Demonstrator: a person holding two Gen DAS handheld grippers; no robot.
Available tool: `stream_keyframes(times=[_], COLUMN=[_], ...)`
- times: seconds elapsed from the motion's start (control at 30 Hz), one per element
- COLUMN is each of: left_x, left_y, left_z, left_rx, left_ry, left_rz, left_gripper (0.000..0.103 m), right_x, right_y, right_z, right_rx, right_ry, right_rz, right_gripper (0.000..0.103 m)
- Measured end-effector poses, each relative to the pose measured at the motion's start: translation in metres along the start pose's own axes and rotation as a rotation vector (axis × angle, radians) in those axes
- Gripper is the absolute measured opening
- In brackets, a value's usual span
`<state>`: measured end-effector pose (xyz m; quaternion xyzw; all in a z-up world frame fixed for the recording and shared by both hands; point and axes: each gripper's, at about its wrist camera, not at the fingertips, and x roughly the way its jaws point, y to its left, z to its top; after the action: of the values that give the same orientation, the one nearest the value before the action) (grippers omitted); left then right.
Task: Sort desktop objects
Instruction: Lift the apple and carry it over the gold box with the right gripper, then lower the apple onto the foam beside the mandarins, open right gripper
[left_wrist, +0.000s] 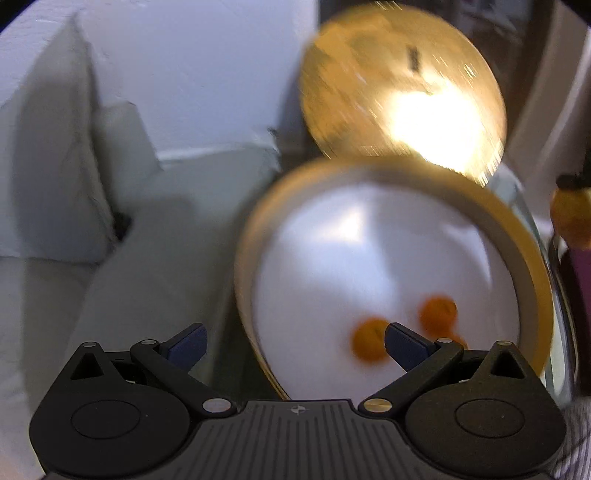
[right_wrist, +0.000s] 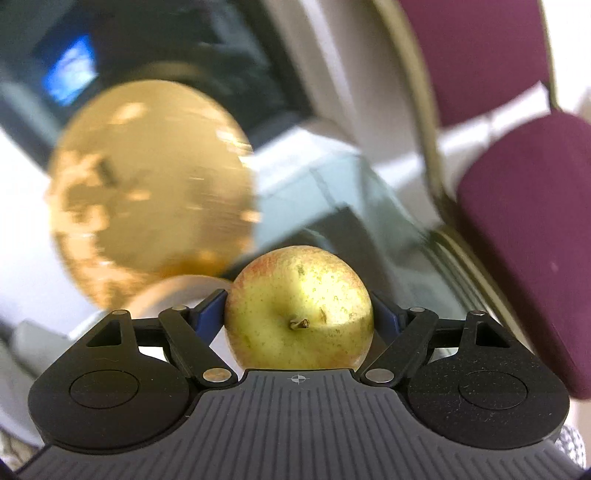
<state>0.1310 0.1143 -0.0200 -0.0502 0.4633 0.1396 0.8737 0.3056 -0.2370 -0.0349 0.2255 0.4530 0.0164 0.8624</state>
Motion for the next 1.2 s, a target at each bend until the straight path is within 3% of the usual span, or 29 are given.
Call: stream_keyframes(times=[0.07,0.13,0.33,0.57,0.83,0.97,1.2], left_x=[0.000,0.003,0.026,0.041,0.042,0.038,0.020], left_y=[0.014,0.028,0.057,0.071,0.068,0.067,0.059], left_z=[0.005,0.006,-0.009,-0.021,-0.026,-0.029,-0.037], left_rx=[-0.034,-0.063,-0.120,-0.152,-0.138,-0.131,-0.111], left_ry=[-0.015,-0.013,0.069,0.125,0.137,0.138,0.110], left_rz=[0.016,0.036,0.073,0.061,0.033,0.033,0.032], left_gripper=[0.102,0.102,0.102,0.102,0.102,0.102,0.102], right_x=[-0.005,0.011,0.060,0.103,0.123,0.127,0.079], right_y=[0.025,0.044,0.103,0.149,0.166,0.164,0.146], right_z=[-0.002,-0.015,-0.055,-0.102,-0.116,-0.109,-0.099], right_rx=[-0.054,-0.096,-0.222,-0.375,-0.442,-0.392,-0.358], right_ry=[-0.006,0.041,0.183,0.304,0.298,0.343,0.310], right_rz=[0.040,0.052,0.089,0.082,0.065,0.068,0.132], right_gripper=[0.082,0.082,0.082,0.082,0.082,0.086,0.087])
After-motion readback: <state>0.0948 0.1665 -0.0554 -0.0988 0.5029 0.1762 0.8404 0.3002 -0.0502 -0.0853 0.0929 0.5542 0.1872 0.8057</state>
